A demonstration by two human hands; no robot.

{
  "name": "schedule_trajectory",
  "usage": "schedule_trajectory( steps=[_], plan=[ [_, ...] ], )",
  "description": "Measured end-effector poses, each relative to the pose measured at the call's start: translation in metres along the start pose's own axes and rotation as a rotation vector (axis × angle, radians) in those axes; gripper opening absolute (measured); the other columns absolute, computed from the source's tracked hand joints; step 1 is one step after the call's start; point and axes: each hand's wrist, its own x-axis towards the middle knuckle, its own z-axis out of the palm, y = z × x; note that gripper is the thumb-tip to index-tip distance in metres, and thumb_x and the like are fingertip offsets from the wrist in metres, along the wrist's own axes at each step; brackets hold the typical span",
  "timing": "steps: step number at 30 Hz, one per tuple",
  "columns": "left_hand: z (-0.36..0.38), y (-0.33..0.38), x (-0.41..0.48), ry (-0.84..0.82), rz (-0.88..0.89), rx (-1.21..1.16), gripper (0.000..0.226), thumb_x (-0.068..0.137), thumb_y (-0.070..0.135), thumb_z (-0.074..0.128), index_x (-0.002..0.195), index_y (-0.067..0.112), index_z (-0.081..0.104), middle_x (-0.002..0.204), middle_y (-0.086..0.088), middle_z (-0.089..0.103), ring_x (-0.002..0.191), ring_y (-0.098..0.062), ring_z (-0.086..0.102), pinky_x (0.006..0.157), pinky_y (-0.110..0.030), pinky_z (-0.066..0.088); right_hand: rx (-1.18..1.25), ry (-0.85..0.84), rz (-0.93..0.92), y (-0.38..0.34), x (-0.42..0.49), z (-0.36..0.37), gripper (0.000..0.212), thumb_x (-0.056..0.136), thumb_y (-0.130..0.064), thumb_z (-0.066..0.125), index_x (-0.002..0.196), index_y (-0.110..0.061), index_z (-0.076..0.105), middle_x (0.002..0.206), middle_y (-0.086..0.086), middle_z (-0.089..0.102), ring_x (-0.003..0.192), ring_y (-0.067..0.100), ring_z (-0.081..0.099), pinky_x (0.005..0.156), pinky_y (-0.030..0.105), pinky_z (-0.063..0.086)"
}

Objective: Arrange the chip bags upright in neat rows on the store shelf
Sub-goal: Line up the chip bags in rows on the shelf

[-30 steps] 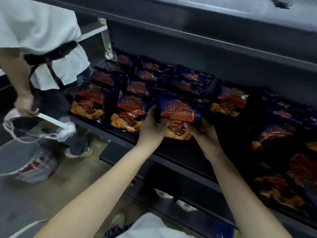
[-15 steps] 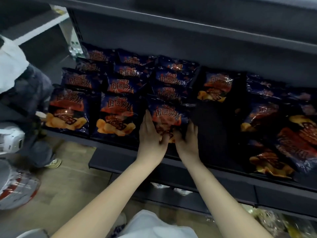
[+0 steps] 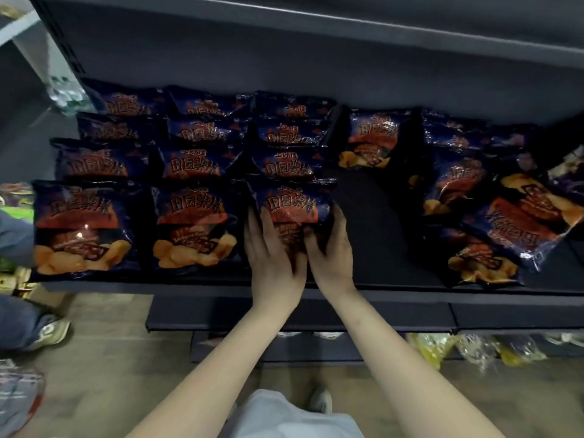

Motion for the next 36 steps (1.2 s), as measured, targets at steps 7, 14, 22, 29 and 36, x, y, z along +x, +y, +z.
schedule_trajectory(
  steps=[7, 14, 22, 29, 36],
  plan=[
    [0.001, -0.003, 0.001, -0.058, 0.014, 0.033, 0.085, 0.084, 0.017, 0.051, 0.148, 0.01, -0.004, 0.156, -0.013, -0.008, 0.143, -0.029, 0.0, 0.116, -0.046, 0.007, -0.05, 0.053, -0.05, 0.0, 0.0, 0.003, 0.063, 0.093, -0.029, 0.052, 0.149, -0.025, 0.021, 0.138, -0.001, 0.045, 0.119, 0.008, 0.048, 0.091, 0.02, 0.038],
    [-0.001, -0.007, 0.002, -0.099, 0.055, 0.007, 0.086, 0.085, 0.02, 0.052, 0.148, 0.015, -0.006, 0.156, -0.013, -0.01, 0.143, -0.032, 0.001, 0.116, -0.048, 0.004, -0.029, 0.141, -0.049, -0.001, 0.0, 0.005, 0.055, 0.094, -0.023, 0.053, 0.145, -0.017, 0.032, 0.136, 0.003, 0.049, 0.117, -0.002, 0.039, 0.088, -0.007, 0.023],
    [0.002, -0.017, -0.005, -0.023, 0.323, 0.084, 0.082, 0.08, 0.027, 0.044, 0.145, 0.005, 0.0, 0.153, -0.019, -0.006, 0.142, -0.033, -0.009, 0.116, -0.045, -0.007, 0.002, 0.143, -0.034, 0.002, 0.0, 0.004, 0.052, 0.092, -0.018, 0.055, 0.139, -0.009, 0.036, 0.134, 0.008, 0.051, 0.123, 0.017, 0.049, 0.099, 0.022, 0.04],
    [0.007, 0.03, 0.008, 0.127, 0.487, 0.001, 0.073, 0.078, 0.01, 0.046, 0.142, 0.008, 0.012, 0.15, -0.017, 0.007, 0.142, -0.033, 0.004, 0.118, -0.041, -0.004, 0.31, -0.041, 0.118, 0.009, 0.008, -0.024, 0.043, 0.096, -0.023, 0.051, 0.137, -0.017, 0.04, 0.13, 0.001, 0.054, 0.119, 0.008, 0.052, 0.102, 0.029, 0.042],
    [0.044, 0.112, 0.039, 0.177, 0.423, -0.202, 0.066, 0.079, 0.005, 0.043, 0.142, 0.008, 0.022, 0.147, -0.002, 0.02, 0.141, -0.023, 0.019, 0.117, -0.04, 0.018, 0.313, 0.072, -0.152, -0.006, 0.036, -0.109, 0.037, 0.09, -0.009, 0.048, 0.126, -0.014, 0.048, 0.123, 0.008, 0.055, 0.111, 0.009, 0.057, 0.094, 0.025, 0.047]
  ],
)
